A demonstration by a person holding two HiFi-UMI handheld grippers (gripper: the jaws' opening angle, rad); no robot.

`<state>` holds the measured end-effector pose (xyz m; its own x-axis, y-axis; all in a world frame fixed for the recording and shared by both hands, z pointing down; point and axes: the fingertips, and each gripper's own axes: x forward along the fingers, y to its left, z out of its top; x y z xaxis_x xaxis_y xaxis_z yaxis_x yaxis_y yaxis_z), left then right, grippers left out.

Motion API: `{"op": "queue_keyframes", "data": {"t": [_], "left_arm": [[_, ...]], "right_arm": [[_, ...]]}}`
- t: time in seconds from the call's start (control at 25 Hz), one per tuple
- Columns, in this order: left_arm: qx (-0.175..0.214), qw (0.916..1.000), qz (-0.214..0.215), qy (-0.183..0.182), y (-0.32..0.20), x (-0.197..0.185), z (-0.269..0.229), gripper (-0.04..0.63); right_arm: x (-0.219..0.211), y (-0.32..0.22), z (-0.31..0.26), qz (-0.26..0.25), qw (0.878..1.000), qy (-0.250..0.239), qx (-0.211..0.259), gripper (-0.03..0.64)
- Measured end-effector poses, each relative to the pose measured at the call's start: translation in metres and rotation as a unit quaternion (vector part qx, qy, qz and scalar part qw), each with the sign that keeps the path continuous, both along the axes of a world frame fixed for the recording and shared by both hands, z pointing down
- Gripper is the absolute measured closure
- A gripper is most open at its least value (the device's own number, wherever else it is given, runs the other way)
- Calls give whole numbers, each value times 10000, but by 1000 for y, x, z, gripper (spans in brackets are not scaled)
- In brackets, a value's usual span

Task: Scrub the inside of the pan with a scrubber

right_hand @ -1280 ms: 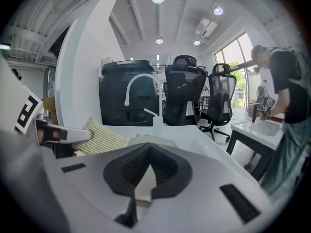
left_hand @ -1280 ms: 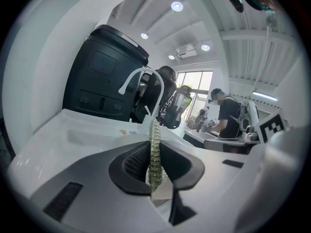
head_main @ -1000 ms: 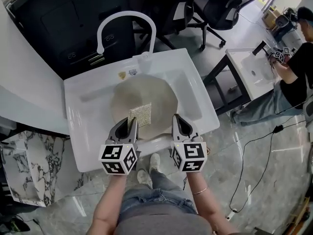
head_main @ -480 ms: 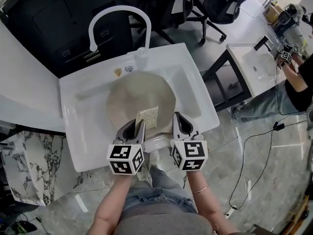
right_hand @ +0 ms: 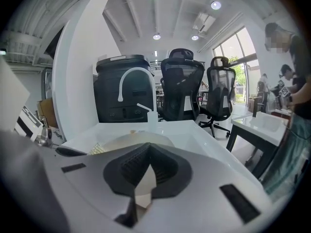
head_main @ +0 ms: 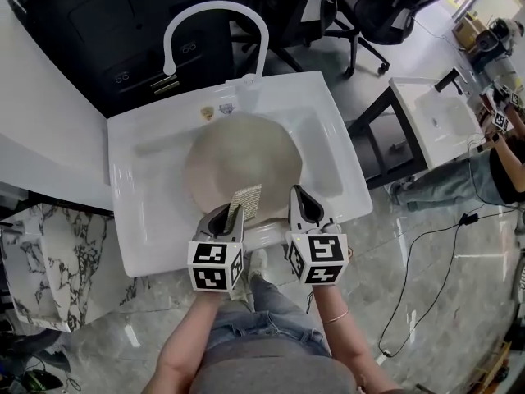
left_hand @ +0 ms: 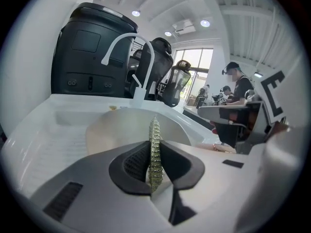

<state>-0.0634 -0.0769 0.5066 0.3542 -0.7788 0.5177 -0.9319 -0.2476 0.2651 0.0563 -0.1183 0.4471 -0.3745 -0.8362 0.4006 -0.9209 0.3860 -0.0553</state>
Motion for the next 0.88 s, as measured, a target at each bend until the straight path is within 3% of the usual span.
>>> {"op": "queue_keyframes", "data": {"t": [0.88], "left_arm": [[9,9933,-746,-887,-9,-88,2,529]], "right_arm": [[-27,-8,1,-387,9992,20,-13,607]]}}
